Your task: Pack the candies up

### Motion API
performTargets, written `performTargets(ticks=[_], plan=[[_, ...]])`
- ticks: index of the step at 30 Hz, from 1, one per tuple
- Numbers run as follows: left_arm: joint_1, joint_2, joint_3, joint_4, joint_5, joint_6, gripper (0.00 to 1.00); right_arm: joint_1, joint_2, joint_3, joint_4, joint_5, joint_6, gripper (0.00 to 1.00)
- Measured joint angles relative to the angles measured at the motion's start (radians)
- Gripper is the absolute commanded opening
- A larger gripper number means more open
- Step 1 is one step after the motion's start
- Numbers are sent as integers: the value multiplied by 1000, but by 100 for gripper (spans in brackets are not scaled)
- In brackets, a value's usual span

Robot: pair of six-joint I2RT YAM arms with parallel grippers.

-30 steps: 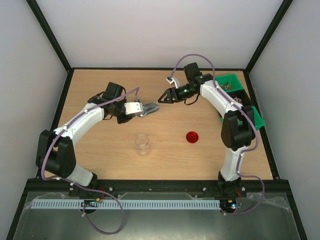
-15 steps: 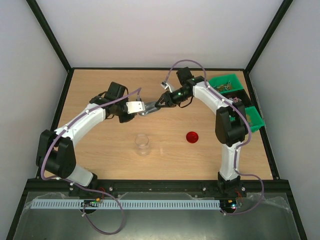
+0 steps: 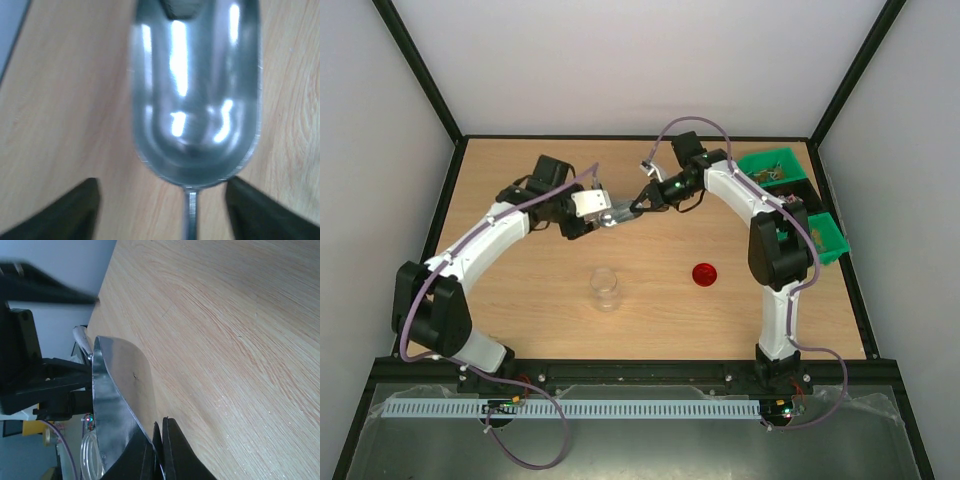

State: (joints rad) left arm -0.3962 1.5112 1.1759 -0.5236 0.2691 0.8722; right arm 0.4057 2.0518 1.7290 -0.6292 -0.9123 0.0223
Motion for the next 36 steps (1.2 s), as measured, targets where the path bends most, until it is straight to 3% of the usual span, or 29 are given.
performTargets(ticks=[4,8,14,17,23,28,36], plan=[[78,-18,55,-17,97,-18,99,-12,0,3,1,-34,-13,1],[170,-90,35,11,211,-68,99,-35,0,3,-7,-89,-58,1],[243,-311,-127,156,352,-181,98,-76,0,25,-91,-174,-175,1],[242,-334,-135,146,421,-156,87,-83,0,47,-158,-210,-250,1],[235,-277,-128,64,539,-63,76,-79,0,58,-280,-260,-372,1],[183,-258,-130,74,539,-40,56,-78,0,58,-312,-285,-394,1],[113,-250,-155,146,525,-67,35,-67,0,56,-312,-301,-393,1]])
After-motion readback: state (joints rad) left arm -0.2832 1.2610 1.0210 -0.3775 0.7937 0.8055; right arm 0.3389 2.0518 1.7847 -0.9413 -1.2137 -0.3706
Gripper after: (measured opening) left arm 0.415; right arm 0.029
